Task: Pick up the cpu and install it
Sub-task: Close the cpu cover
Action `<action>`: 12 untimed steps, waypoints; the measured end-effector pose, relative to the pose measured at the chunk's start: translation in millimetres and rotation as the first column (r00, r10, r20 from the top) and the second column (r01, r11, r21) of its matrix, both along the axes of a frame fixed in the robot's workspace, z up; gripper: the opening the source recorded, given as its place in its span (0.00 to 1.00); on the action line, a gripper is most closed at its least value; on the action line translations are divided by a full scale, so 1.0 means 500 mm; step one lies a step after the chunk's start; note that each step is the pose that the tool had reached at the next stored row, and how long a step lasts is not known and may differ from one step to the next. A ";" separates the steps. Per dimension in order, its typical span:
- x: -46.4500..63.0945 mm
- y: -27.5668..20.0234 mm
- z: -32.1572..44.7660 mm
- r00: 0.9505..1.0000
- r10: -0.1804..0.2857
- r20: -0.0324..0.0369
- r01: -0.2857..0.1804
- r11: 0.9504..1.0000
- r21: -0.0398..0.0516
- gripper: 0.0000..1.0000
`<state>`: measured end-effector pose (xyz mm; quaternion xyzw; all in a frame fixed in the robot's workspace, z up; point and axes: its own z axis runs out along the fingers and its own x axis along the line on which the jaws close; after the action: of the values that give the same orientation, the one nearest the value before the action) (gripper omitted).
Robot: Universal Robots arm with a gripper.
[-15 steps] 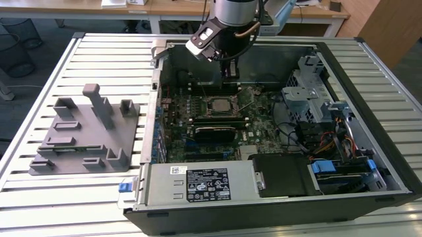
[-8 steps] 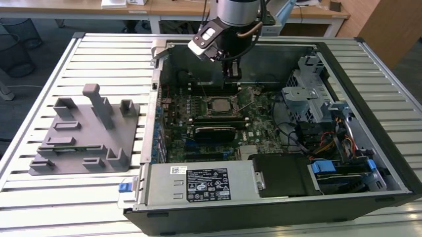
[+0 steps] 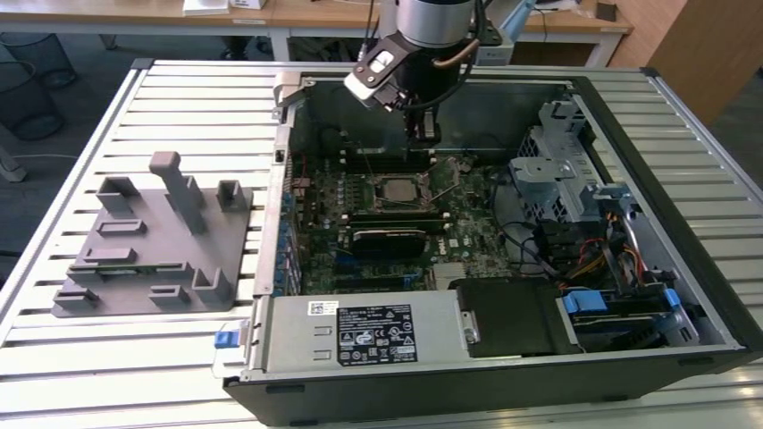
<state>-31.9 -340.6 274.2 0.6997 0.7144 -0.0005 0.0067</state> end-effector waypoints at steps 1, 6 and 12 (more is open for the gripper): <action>0.001 0.0000 0.000 1.000 0.000 0.000 0.000 1.000 0.000 0.11; 0.009 0.0000 0.000 1.000 0.000 0.000 0.000 1.000 0.000 0.11; 0.027 0.0002 0.000 1.000 0.000 0.000 0.000 1.000 0.000 0.11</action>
<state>-18.5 -340.5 274.0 0.6997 0.7144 -0.0005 0.0067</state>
